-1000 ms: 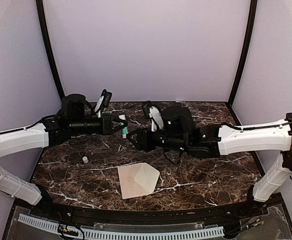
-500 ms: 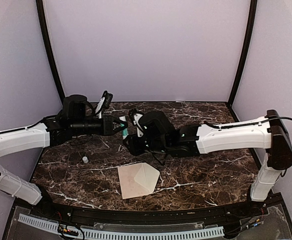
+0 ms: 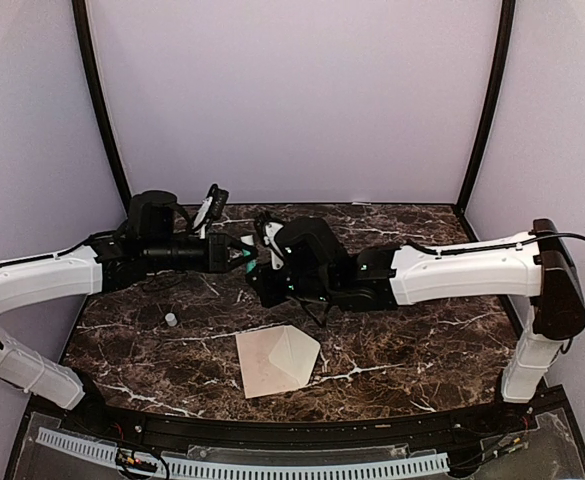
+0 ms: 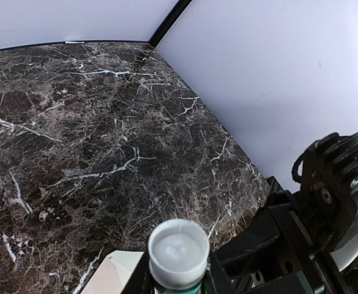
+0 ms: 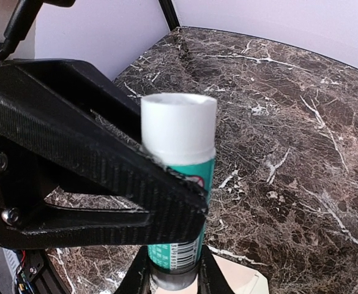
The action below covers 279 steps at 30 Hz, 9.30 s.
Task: Place the letter into the envelope and seal it
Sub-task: Unscrew the solid glue.
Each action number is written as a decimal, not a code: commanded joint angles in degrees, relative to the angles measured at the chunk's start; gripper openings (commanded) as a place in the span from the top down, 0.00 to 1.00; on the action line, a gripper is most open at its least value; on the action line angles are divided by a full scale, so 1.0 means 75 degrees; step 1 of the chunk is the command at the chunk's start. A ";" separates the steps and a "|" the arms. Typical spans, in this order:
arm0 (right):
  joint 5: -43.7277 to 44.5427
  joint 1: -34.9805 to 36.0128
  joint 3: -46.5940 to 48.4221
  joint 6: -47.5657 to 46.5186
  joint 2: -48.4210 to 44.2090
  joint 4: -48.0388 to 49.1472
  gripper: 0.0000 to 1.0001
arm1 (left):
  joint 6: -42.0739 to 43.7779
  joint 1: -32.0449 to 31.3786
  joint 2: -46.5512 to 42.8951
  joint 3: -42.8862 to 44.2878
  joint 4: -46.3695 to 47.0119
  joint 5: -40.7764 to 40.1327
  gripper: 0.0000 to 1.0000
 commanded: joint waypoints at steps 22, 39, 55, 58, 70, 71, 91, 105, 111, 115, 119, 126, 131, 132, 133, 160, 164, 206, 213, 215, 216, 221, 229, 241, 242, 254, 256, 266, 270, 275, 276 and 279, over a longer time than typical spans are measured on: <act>-0.7586 -0.1131 -0.2672 0.1484 -0.1421 0.6341 1.00 | 0.0112 -0.0640 0.0053 0.0171 0.2179 0.4620 1.00; -0.5869 -0.1146 -0.3421 0.1046 -0.2330 0.5365 0.51 | 0.0253 -0.0701 -0.0545 -0.0131 0.2317 0.3633 1.00; -0.0800 -0.0387 -0.2739 0.1243 -0.2901 0.1404 0.35 | 0.0103 -0.0085 -0.1118 -0.0329 0.0677 -0.0581 1.00; -0.0481 -0.0213 -0.2232 0.1385 -0.2455 0.1035 0.36 | -0.0078 -0.0073 -0.1068 -0.0458 0.0721 -0.0673 1.00; -0.0630 0.0102 -0.0561 0.1587 -0.0610 0.0757 0.43 | -0.0370 -0.0083 -0.0700 -0.0540 0.0808 -0.0539 1.00; -0.0686 0.0113 -0.0442 0.1572 -0.0528 0.0774 0.44 | -0.0370 -0.0081 -0.0701 -0.0540 0.0809 -0.0533 1.00; -0.0472 0.0091 0.0535 0.1552 0.0215 0.0724 0.66 | -0.0461 -0.0081 -0.0768 -0.0606 0.0906 -0.0497 1.00; -0.1707 -0.0144 -0.1078 0.1417 -0.0723 0.3118 1.00 | -0.0725 -0.0073 -0.1065 -0.0768 0.1490 0.0044 1.00; -0.4073 -0.0428 -0.2199 0.1267 -0.1338 0.5418 1.00 | -0.0801 -0.0077 -0.1053 -0.0823 0.2833 0.1929 1.00; -0.5643 -0.0547 -0.2289 0.1309 -0.1365 0.6212 1.00 | -0.1166 -0.0083 -0.0860 -0.0779 0.3981 0.3619 1.00; -0.6394 -0.0543 -0.2322 0.1335 -0.1418 0.6592 1.00 | -0.1825 -0.0095 -0.0762 -0.0938 0.5302 0.4574 1.00; -0.6362 -0.0542 -0.2325 0.1103 -0.1628 0.6179 1.00 | -0.1871 -0.0185 -0.0700 -0.0871 0.5499 0.5000 1.00; -0.5761 -0.0549 -0.2588 0.0967 -0.1957 0.5923 0.65 | -0.1400 -0.0190 -0.0934 -0.0893 0.4936 0.4327 1.00; -0.5598 -0.0549 -0.2705 0.0949 -0.2033 0.5865 0.58 | -0.1123 -0.0190 -0.0999 -0.0904 0.4586 0.4135 1.00; -0.5417 -0.0552 -0.2772 0.0921 -0.2109 0.5770 0.53 | -0.0975 -0.0190 -0.1166 -0.0927 0.4397 0.3671 1.00; -0.0881 0.0114 0.0202 0.1338 -0.0104 0.0995 0.55 | -0.0089 -0.0178 -0.1410 -0.0707 0.0893 -0.1041 1.00; -0.0957 0.0108 0.0460 0.1337 0.0114 0.0947 0.58 | -0.0089 -0.0178 -0.1399 -0.0698 0.0892 -0.1015 1.00; -0.5920 -0.0449 -0.2561 0.0634 -0.2298 0.5670 1.00 | -0.0523 -0.0178 -0.1106 -0.0540 0.3740 0.4507 1.00; -0.5335 -0.0497 -0.2534 0.0463 -0.2433 0.5106 0.60 | -0.0422 -0.0178 -0.1289 -0.0616 0.3541 0.3952 1.00; -0.5100 -0.0597 -0.2662 0.0436 -0.2557 0.4934 0.43 | -0.0203 -0.0178 -0.1496 -0.0675 0.3271 0.3416 1.00; -0.4977 -0.0637 -0.2757 0.0432 -0.2639 0.4868 0.36 | -0.0071 -0.0172 -0.1653 -0.0711 0.3183 0.3228 1.00; -0.4244 -0.0773 -0.3183 0.0433 -0.3071 0.4525 0.21 | 0.0311 -0.0152 -0.2004 -0.0701 0.2290 0.1622 1.00; -0.1287 -0.0589 -0.2587 0.0798 -0.2818 0.2087 0.25 | 0.0179 -0.0073 -0.1753 -0.0567 0.1179 -0.0221 1.00; -0.0380 0.0097 -0.0935 0.0592 -0.1210 0.0899 0.39 | -0.0091 -0.0066 -0.1370 -0.0564 0.0735 -0.0853 1.00; -0.0472 0.0124 -0.0791 0.0516 -0.1051 0.0892 0.42 | -0.0114 -0.0071 -0.1349 -0.0576 0.0770 -0.0840 1.00; -0.0638 0.0232 0.0534 0.0280 0.0090 0.0646 0.59 | -0.0196 -0.0069 -0.1239 -0.0610 0.0830 -0.0716 1.00; -0.0581 0.0241 0.0622 0.0289 0.0154 0.0602 0.65 | -0.0195 -0.0072 -0.1241 -0.0610 0.0843 -0.0693 1.00; -0.0389 0.0222 0.0661 0.0221 0.0139 0.0746 0.78 | -0.0241 -0.0072 -0.1171 -0.0607 0.0916 -0.0470 1.00; -0.0379 0.0190 0.0633 0.0238 0.0107 0.0828 0.84 | -0.0235 -0.0072 -0.1190 -0.0619 0.0993 -0.0341 1.00; -0.0661 0.0064 0.0208 0.0379 -0.0225 0.1390 0.98 | -0.0208 -0.0072 -0.1240 -0.0648 0.1276 0.0007 1.00; -0.0866 0.0020 0.0023 0.0409 -0.0296 0.1620 0.99 | -0.0196 -0.0067 -0.1235 -0.0641 0.1357 0.0190 1.00; -0.1695 -0.0127 -0.0623 0.0428 -0.0746 0.2630 1.00 | -0.0170 -0.0068 -0.1197 -0.0615 0.1591 0.0686 1.00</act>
